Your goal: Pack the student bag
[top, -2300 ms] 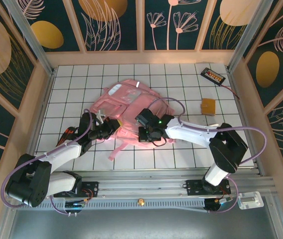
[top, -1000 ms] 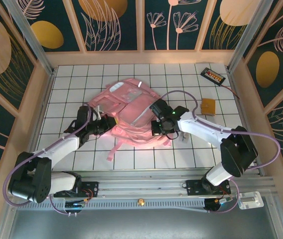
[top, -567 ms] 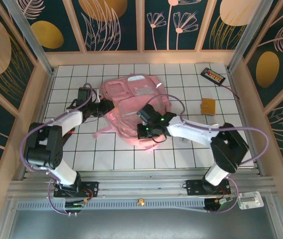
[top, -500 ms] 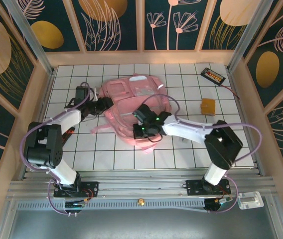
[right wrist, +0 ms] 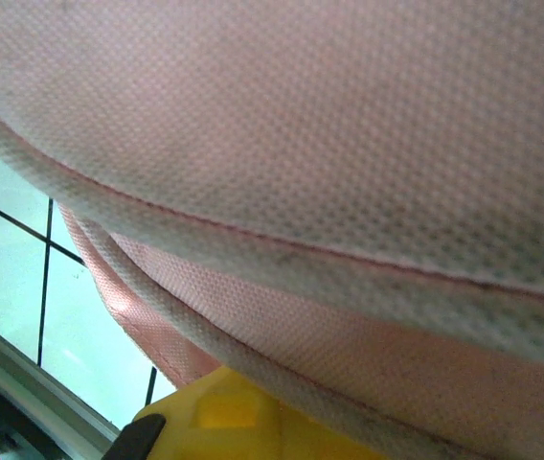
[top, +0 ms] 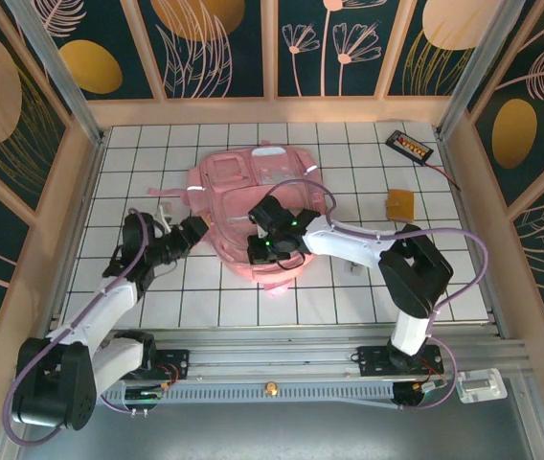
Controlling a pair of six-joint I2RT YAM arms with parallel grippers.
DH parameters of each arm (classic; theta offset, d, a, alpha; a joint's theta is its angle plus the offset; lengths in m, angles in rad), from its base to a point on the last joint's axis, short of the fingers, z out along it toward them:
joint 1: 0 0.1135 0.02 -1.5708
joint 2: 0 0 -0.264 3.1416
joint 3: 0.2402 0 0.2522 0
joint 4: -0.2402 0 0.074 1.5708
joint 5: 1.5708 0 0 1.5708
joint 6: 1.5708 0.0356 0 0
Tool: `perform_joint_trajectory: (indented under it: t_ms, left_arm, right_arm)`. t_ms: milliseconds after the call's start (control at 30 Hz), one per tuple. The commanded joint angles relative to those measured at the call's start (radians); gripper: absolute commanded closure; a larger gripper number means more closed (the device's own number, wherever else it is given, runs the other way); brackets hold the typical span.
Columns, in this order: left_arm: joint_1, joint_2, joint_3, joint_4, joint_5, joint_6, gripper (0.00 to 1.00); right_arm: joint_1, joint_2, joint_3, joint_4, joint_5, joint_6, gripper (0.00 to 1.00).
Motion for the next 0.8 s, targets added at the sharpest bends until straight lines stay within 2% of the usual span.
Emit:
perform_joint_trajectory:
  t_ms: [0, 267, 467, 767]
  left_arm:
    - [-0.051, -0.017, -0.032, 0.107, 0.0, -0.128, 0.41]
    - [-0.128, 0.069, -0.034, 0.23, -0.011, -0.203, 0.42]
    - [-0.178, 0.125, -0.032, 0.29, -0.031, -0.232, 0.49]
    - [-0.191, 0.157, 0.007, 0.294, -0.043, -0.229, 0.51]
  right_arm:
    - [-0.01, -0.007, 0.017, 0.026, -0.018, -0.027, 1.0]
    - [-0.01, 0.002, 0.024, 0.025, -0.019, -0.029, 1.0]
    - [-0.009, 0.004, 0.033, 0.023, -0.019, -0.03, 1.0]
    - [0.0, 0.016, 0.047, 0.022, -0.027, -0.029, 1.0]
